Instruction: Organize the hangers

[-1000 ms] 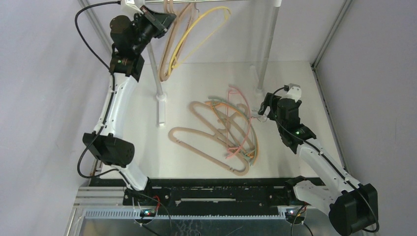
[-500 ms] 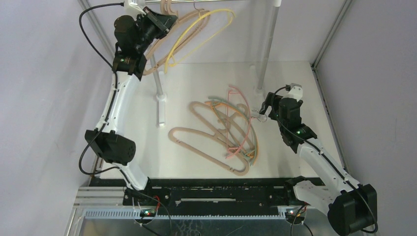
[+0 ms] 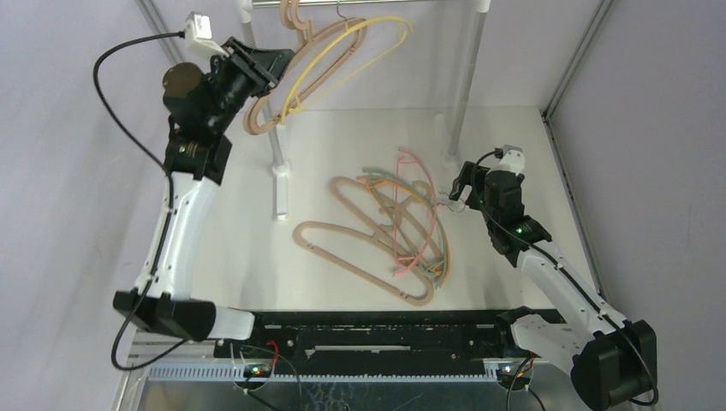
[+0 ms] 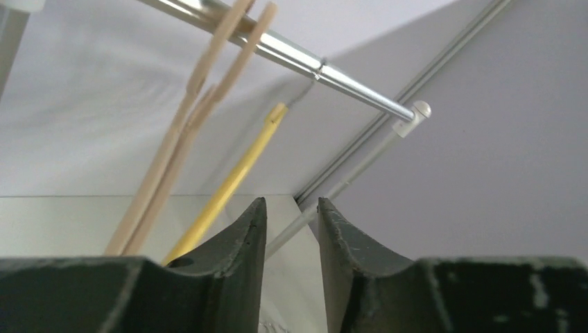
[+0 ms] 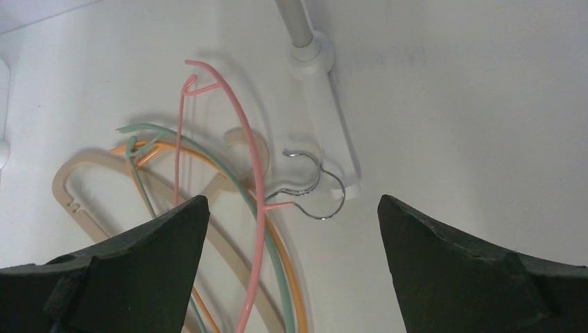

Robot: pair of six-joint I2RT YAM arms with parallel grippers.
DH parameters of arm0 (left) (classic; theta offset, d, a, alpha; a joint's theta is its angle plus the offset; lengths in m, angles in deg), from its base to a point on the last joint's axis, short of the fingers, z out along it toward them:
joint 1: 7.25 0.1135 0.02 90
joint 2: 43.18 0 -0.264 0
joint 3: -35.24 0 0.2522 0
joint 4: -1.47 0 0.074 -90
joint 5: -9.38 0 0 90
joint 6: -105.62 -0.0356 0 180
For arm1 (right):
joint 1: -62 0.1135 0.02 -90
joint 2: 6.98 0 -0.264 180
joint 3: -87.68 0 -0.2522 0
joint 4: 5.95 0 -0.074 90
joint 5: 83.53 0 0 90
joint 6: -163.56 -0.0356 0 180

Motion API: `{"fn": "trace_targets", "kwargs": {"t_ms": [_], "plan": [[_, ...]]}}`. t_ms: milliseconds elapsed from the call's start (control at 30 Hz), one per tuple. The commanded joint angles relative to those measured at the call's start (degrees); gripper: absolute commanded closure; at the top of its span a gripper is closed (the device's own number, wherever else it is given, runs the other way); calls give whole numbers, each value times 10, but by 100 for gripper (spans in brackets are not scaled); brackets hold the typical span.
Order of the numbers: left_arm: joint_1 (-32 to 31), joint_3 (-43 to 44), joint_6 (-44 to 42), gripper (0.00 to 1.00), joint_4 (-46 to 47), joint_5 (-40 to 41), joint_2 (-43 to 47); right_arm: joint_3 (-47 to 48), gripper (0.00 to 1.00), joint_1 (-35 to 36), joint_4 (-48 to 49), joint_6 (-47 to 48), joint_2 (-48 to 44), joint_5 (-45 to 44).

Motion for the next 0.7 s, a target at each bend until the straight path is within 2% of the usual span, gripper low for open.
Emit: {"fn": "trace_targets", "kwargs": {"t_ms": [0, 67, 267, 400, 667], "plan": [[0, -66, -13, 60, 21, -22, 84, 5, 0, 1, 10, -1, 3, 31], [0, -100, -18, 52, 15, -30, 112, 13, 0, 4, -2, -5, 18, 36], [-3, -222, -59, 38, -9, -21, 199, 18, 0, 38, -37, -27, 71, 19], [-7, -293, -71, 37, -15, -7, 246, 15, 1, 88, -50, -49, 107, 7], [-8, -339, -89, 37, -43, -9, 284, -44, 10, 122, -17, -134, 110, 40]]}}
